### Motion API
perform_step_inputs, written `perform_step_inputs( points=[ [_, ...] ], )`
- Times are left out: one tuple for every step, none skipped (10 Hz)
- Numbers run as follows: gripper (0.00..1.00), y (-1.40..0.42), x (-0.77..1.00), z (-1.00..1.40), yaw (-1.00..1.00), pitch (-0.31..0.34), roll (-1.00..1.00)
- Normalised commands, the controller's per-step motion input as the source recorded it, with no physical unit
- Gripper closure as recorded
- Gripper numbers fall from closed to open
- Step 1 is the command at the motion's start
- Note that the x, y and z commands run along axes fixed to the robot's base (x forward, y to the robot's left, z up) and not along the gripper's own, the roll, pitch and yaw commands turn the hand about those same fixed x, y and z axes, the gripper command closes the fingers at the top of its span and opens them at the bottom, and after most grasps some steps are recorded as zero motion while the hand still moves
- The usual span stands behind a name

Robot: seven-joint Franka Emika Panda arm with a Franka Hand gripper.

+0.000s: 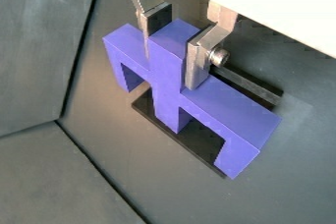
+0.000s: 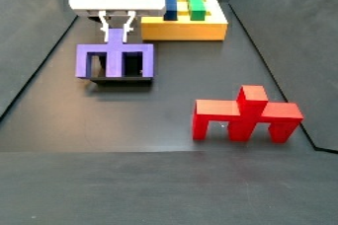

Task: Pick up the purple object. Move up. Place the purple object on the fixture. Regrasp the purple object. Move to above the board. Insert the purple object.
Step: Regrasp the purple object.

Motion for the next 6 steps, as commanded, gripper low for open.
perform_step_inputs(
  points=[
    [1.00, 0.00, 0.00, 0.00, 0.00, 0.000, 0.00],
    [1.00, 0.00, 0.00, 0.00, 0.00, 0.000, 0.00],
    [1.00, 0.00, 0.00, 0.00, 0.00, 0.000, 0.00],
    [1.00, 0.00, 0.00, 0.00, 0.00, 0.000, 0.00],
    [1.00, 0.00, 0.00, 0.00, 0.00, 0.000, 0.00],
    [1.00, 0.00, 0.00, 0.00, 0.00, 0.000, 0.00]
  ],
)
